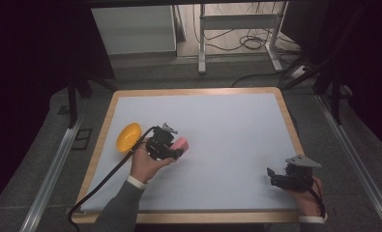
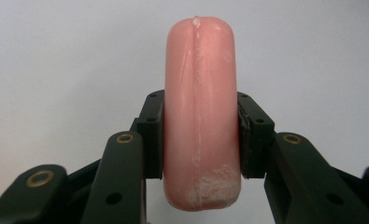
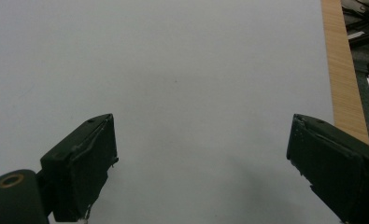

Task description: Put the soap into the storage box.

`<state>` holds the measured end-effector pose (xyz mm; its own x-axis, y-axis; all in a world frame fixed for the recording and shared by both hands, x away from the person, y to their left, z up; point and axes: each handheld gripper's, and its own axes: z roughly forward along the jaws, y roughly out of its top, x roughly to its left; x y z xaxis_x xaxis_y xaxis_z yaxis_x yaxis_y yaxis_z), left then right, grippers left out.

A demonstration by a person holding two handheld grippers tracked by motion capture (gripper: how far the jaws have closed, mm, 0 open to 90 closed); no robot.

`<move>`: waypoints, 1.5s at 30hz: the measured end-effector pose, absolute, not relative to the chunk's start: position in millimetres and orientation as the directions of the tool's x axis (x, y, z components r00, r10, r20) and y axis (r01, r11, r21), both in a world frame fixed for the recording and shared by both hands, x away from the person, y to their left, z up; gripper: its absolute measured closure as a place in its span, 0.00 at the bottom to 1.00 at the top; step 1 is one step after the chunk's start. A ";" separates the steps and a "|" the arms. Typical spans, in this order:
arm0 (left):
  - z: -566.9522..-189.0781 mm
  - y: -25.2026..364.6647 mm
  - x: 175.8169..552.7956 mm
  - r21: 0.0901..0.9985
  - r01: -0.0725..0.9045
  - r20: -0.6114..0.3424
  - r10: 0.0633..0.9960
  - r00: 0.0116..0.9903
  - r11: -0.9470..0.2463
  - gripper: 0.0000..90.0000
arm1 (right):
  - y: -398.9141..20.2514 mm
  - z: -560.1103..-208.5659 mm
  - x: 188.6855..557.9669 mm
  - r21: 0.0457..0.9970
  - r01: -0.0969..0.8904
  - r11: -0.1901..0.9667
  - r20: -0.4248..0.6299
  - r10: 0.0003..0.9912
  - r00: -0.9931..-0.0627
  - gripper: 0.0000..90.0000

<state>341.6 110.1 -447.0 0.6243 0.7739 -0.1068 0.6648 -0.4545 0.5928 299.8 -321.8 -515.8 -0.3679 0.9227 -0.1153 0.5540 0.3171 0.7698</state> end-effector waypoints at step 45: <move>-422.7 179.9 343.5 0.634 0.690 -0.097 0.849 0.519 -0.350 0.67 | -324.0 -512.1 298.2 0.779 0.547 0.306 -0.114 0.927 -0.357 0.09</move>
<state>343.5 179.9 -422.7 0.5192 0.8492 -0.0968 0.6902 -0.3498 0.6335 298.2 -324.0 -512.1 -0.3570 0.9272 -0.1138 0.5468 0.3062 0.7793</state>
